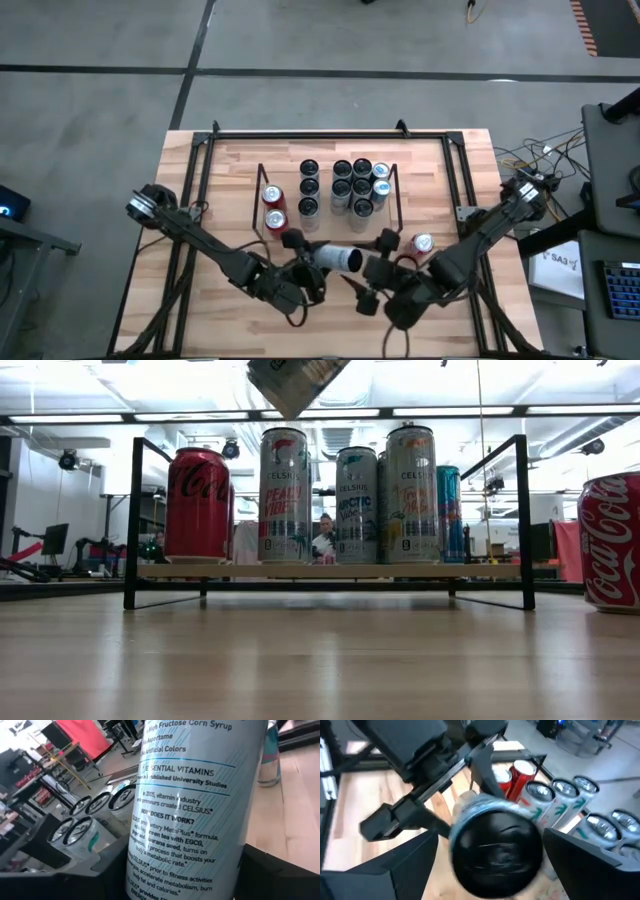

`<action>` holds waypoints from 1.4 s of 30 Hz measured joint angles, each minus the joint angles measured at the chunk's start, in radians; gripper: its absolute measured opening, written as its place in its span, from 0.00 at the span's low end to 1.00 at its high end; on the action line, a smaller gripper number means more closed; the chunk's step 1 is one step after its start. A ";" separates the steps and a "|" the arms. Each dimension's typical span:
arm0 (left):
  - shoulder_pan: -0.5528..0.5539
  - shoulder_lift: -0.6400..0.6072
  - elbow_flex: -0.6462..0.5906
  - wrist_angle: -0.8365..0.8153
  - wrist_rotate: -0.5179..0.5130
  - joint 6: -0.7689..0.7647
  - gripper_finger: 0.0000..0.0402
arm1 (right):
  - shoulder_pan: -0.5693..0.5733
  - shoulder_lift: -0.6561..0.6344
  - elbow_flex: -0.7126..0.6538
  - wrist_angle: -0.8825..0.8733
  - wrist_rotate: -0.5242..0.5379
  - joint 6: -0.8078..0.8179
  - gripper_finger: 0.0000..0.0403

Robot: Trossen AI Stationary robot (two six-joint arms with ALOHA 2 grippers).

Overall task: Place canned beverage on shelf
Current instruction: Put the white and blue soda can on the shelf aligned with the other white and blue soda can

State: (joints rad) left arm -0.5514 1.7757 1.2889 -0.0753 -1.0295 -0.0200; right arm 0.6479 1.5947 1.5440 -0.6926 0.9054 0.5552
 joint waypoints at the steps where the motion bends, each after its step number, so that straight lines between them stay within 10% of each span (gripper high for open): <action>1: 0.000 -0.010 -0.004 -0.004 0.002 0.015 0.61 | 0.000 -0.011 0.004 0.001 0.000 -0.016 0.87; 11: -0.009 -0.256 -0.095 -0.061 0.012 0.142 0.61 | 0.014 -0.137 0.006 -0.004 0.039 -0.109 0.81; 18: -0.031 -0.400 -0.336 0.456 0.080 0.202 0.61 | 0.044 -0.127 -0.020 0.016 0.228 -0.076 0.81; 27: -0.031 -0.287 -0.524 1.178 0.125 0.394 0.61 | 0.023 0.009 -0.089 0.530 0.247 -0.426 0.81; 33: -0.031 -0.172 -0.464 1.247 0.128 0.474 0.61 | -0.012 0.078 -0.089 0.935 0.171 -0.739 0.81; 42: -0.031 -0.082 -0.387 1.260 0.124 0.511 0.61 | -0.102 0.092 -0.089 0.995 -0.019 -0.726 0.81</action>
State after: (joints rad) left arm -0.5823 1.6933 0.9024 1.1846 -0.9053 0.4907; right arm 0.5464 1.6871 1.4548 0.3028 0.8863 -0.1711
